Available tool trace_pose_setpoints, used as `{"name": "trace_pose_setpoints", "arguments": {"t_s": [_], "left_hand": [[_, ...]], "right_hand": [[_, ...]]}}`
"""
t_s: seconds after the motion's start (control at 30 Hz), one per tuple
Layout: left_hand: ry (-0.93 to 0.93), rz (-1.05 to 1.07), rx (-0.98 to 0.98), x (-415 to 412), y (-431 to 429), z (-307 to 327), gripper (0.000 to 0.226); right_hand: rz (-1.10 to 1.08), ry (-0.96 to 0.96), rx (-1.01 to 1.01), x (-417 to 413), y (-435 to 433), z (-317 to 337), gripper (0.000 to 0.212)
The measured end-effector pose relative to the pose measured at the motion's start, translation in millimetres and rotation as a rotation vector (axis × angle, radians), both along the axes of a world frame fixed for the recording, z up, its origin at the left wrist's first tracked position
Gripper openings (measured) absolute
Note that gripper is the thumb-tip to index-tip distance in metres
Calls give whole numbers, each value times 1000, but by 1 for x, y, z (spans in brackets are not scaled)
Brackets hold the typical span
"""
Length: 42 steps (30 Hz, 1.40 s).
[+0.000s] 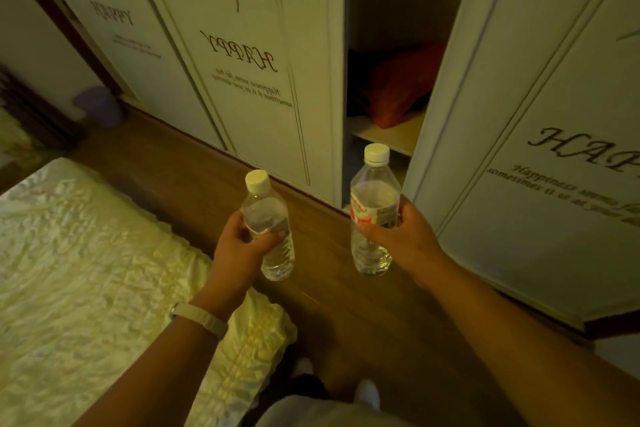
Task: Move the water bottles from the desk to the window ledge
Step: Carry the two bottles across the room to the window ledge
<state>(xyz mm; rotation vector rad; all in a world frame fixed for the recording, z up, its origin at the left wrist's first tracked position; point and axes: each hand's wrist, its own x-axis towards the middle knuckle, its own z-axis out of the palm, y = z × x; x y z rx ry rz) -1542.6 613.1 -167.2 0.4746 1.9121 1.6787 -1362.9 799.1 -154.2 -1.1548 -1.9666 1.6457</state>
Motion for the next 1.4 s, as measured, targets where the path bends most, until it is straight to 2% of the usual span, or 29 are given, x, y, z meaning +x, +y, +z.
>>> {"name": "trace_pose_setpoints", "arguments": {"t_s": [0.17,0.37,0.53,0.67,0.8,1.0,1.17,1.4], "left_hand": [[-21,62,4,-44,37,-5,67],[-65,53,-2,-126,81,-24,64],[-123,63,56,-219,125,-31,59],[-124,88,80,-286,145,-11,77],[-85,136,92,-335,153,3,66],[-18,294,90,-395,141,14,57],[20,431,48,-443,131,17,52],[24,678,39,-510,146,29,46]], "right_hand": [[66,-19,-27,-52,41,-2,60],[145,-21,-49,-144,90,-10,46],[166,0,-33,-241,131,-16,52],[221,16,-41,-317,152,1,52],[247,91,-4,-387,165,12,49],[375,134,-2,-476,171,24,54],[502,144,-46,-554,176,15,49],[690,127,-59,-685,185,5,59]]}}
